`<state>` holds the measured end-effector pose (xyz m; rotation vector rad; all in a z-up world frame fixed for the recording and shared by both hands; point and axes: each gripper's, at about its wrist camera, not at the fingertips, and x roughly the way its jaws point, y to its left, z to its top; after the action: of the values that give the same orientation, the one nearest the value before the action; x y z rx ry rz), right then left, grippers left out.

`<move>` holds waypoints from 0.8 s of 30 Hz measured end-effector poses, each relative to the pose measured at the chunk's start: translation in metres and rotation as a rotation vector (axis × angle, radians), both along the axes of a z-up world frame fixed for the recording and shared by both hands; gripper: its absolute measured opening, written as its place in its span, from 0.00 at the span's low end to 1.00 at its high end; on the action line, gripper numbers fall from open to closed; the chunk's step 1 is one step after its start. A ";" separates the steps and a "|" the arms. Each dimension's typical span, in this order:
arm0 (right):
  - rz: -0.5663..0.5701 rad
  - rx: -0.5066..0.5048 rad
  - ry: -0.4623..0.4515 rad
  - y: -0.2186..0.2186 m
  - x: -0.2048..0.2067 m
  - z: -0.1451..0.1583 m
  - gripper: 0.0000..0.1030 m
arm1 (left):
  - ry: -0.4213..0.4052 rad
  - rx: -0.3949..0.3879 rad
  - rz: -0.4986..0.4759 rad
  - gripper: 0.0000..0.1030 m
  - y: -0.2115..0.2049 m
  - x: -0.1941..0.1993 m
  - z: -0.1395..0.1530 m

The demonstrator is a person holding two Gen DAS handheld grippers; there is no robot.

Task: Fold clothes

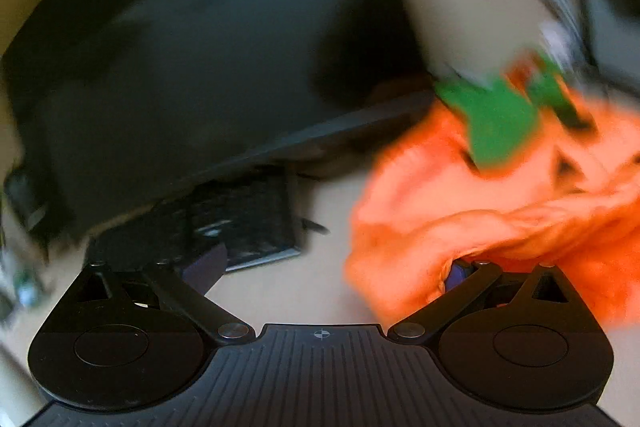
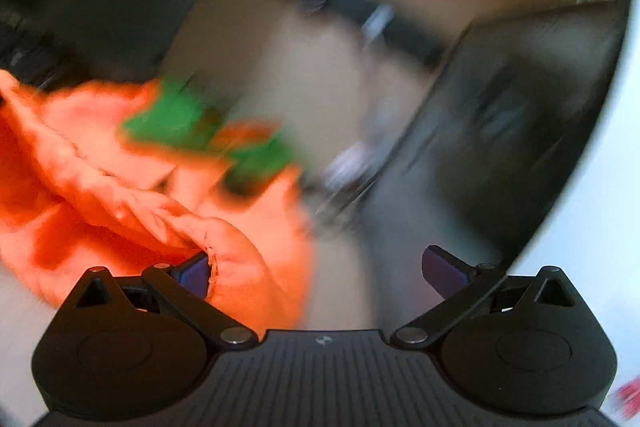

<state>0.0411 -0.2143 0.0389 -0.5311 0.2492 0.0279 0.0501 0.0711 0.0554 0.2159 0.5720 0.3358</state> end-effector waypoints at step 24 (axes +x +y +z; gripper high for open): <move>0.190 0.729 0.720 -0.031 0.120 -0.081 1.00 | 0.251 -0.645 -0.349 1.00 -0.011 0.085 -0.062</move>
<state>0.1612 -0.2452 -0.0419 0.2086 0.8492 0.4833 0.1348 0.0604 -0.0067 -0.2684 0.8454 -0.2250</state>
